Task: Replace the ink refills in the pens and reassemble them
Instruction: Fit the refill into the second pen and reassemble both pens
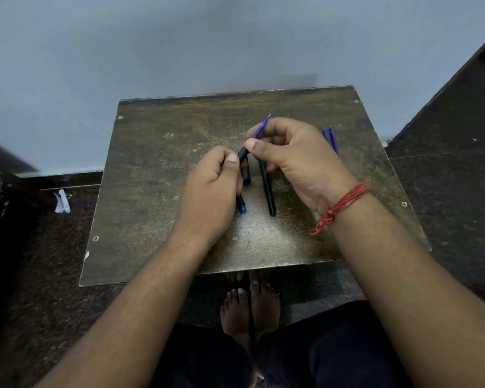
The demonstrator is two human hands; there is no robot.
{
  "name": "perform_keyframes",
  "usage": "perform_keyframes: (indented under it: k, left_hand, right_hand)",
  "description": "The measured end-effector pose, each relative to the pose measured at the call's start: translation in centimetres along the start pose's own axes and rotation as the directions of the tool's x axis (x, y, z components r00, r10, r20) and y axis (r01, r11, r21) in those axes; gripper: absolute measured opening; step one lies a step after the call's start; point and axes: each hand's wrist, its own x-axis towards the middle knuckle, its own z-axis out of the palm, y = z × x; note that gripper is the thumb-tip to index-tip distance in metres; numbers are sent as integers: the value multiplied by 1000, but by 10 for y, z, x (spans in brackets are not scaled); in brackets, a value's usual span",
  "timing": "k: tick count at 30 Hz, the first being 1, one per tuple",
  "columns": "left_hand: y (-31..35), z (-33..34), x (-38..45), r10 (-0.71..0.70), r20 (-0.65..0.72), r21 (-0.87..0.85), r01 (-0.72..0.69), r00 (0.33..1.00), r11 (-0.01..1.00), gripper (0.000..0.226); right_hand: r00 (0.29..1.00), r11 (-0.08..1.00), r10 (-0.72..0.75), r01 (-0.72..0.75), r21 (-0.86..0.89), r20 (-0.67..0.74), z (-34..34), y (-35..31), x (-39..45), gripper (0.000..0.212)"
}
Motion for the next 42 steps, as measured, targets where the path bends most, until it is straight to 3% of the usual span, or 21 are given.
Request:
perform_keyframes:
  k: [6, 14, 17, 19, 22, 25, 27, 31, 36, 42]
  left_hand:
    - [1, 1, -1, 10, 0, 19, -10, 1000, 1000, 31]
    - [0, 1, -1, 24, -10, 39, -24, 1000, 999, 31]
    - [1, -2, 2, 56, -62, 42, -53, 997, 998, 30]
    - [0, -6, 4, 56, -118, 30, -53, 991, 998, 30]
    - [-2, -13, 7, 32, -199, -11, -35, 979, 999, 30]
    - [-1, -14, 9, 12, -240, -46, -23, 971, 999, 30]
    - [-1, -14, 10, 11, -245, -52, -24, 969, 998, 29]
    - [-2, -15, 11, 22, -252, -43, -33, 967, 999, 28]
    - [-3, -13, 11, 30, -248, -34, -39, 968, 999, 27]
    - [0, -14, 10, 22, -251, -42, -34, 968, 999, 29]
  right_hand:
    - [985, 998, -25, 35, 56, -169, -7, -2, 3, 6]
    - [987, 999, -40, 43, 13, -158, -2, -1, 2, 11]
    - [981, 996, -79, 72, -47, -176, -1, 2, 4, 9]
    - [971, 974, -126, 82, -210, -205, -2, 2, 4, 8]
    - [970, 818, -216, 118, -563, -109, -1, -5, -3, 7]
    - [978, 561, -187, 183, -808, 92, 14, -11, -12, 11]
    - [974, 428, -160, 215, -878, 161, 24, -13, -17, 18]
    - [956, 271, -176, 277, -922, 236, 41, -16, -31, 23]
    - [958, 231, -186, 259, -938, 218, 55, -16, -36, 18]
    - [981, 224, -112, 181, -958, 159, 53, -15, -39, 27]
